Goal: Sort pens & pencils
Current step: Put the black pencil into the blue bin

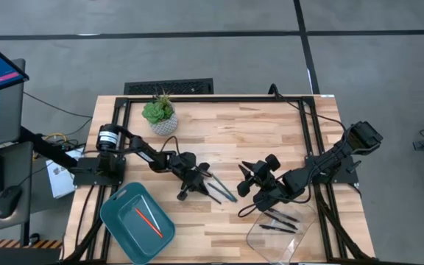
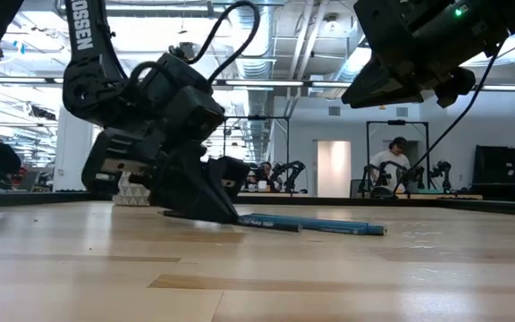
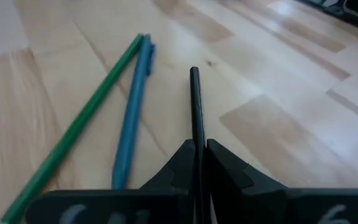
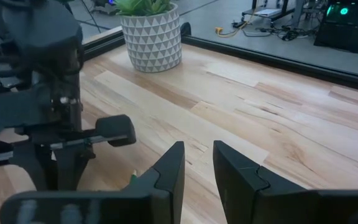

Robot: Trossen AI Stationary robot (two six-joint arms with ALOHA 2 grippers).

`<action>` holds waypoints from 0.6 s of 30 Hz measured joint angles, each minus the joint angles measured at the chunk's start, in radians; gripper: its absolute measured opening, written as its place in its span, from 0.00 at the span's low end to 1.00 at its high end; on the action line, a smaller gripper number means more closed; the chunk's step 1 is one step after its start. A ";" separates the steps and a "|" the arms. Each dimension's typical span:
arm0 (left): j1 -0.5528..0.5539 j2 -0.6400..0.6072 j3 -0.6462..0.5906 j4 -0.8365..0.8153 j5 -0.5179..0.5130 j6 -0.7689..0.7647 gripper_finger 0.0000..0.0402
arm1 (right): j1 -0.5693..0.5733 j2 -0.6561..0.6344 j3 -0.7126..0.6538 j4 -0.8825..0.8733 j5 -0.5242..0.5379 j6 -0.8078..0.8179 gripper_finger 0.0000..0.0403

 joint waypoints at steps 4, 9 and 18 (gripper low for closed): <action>0.000 -0.031 0.005 -0.029 -0.018 0.012 0.04 | 0.000 0.000 0.000 -0.003 0.000 0.000 0.27; 0.002 -0.083 0.024 -0.101 -0.027 0.027 0.04 | 0.000 0.000 0.000 -0.003 0.000 0.000 0.27; 0.002 -0.148 0.110 -0.289 -0.029 0.097 0.04 | 0.000 0.000 0.000 -0.006 0.000 0.000 0.27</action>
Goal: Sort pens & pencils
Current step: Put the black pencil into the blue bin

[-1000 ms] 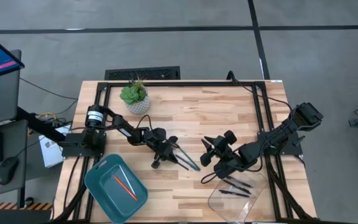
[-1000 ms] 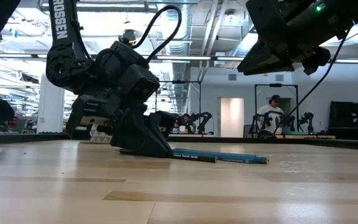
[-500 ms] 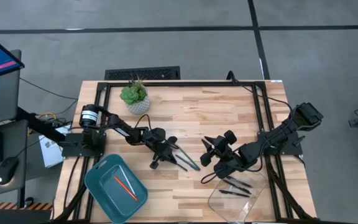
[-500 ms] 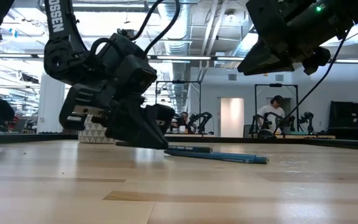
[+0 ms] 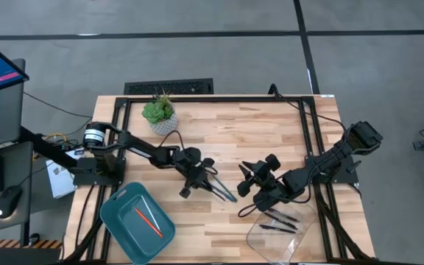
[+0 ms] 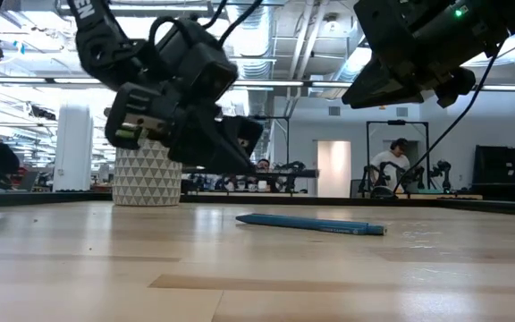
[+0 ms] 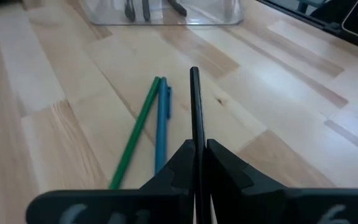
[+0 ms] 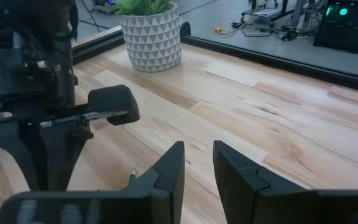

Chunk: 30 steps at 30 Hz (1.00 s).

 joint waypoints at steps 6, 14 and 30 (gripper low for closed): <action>0.000 0.000 0.124 -0.230 -0.052 0.061 0.04 | 0.000 0.000 0.000 -0.002 0.000 0.000 0.27; 0.001 0.000 0.194 -0.423 -0.026 0.095 0.04 | 0.008 0.000 0.000 -0.014 0.000 0.001 0.27; -0.008 -0.271 0.199 -0.624 -0.022 0.095 0.04 | 0.018 0.000 0.000 -0.023 0.002 0.002 0.27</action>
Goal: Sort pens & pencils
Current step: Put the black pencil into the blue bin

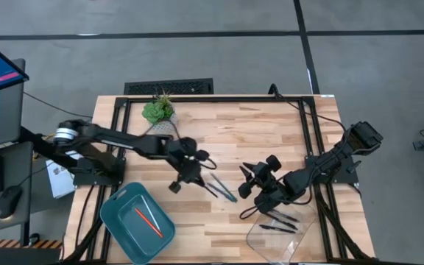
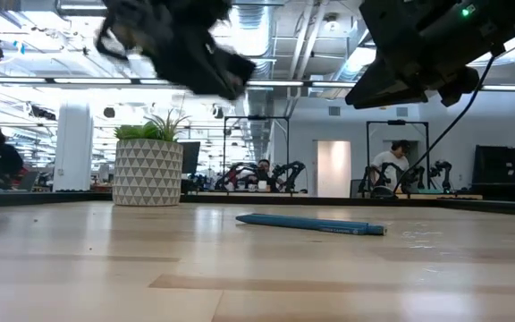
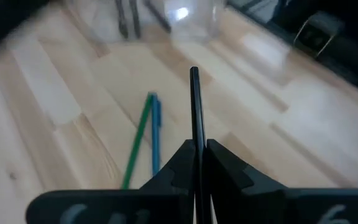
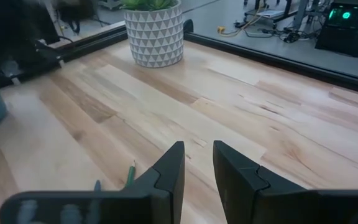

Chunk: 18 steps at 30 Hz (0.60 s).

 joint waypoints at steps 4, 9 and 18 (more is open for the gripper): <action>-0.032 -0.138 -0.001 -0.115 0.006 -0.012 0.04 | 0.007 0.000 0.000 -0.005 -0.001 0.001 0.27; -0.127 -0.229 -0.003 -0.203 0.006 -0.046 0.04 | 0.022 0.000 0.000 -0.012 -0.002 0.001 0.27; -0.344 -0.256 -0.003 -0.299 -0.068 -0.144 0.04 | 0.023 0.000 0.000 -0.011 -0.001 0.009 0.27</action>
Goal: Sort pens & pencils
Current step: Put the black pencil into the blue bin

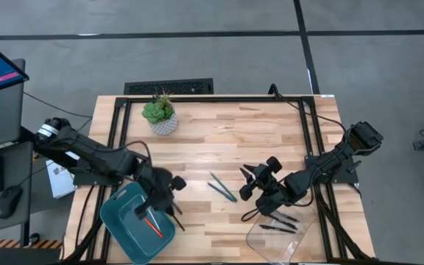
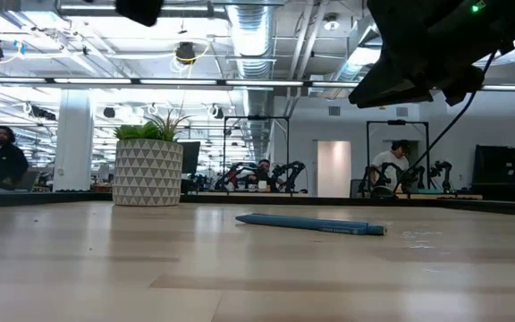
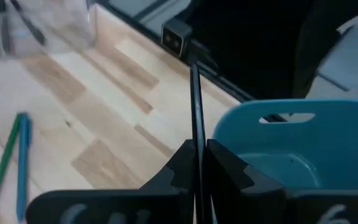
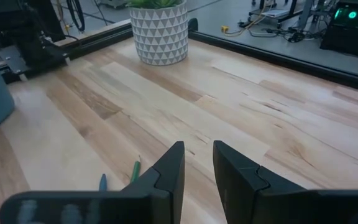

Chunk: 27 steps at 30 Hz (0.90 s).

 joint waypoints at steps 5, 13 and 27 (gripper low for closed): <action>-0.077 0.000 -0.001 -0.053 -0.114 -0.099 0.04 | 0.000 0.000 0.000 0.003 0.000 0.000 0.27; -0.178 -0.046 -0.001 -0.159 -0.202 -0.242 0.04 | 0.000 0.000 0.000 0.005 0.001 0.000 0.27; -0.364 -0.455 -0.143 -0.072 -0.426 -0.338 0.03 | -0.004 0.000 0.000 0.030 0.001 -0.004 0.27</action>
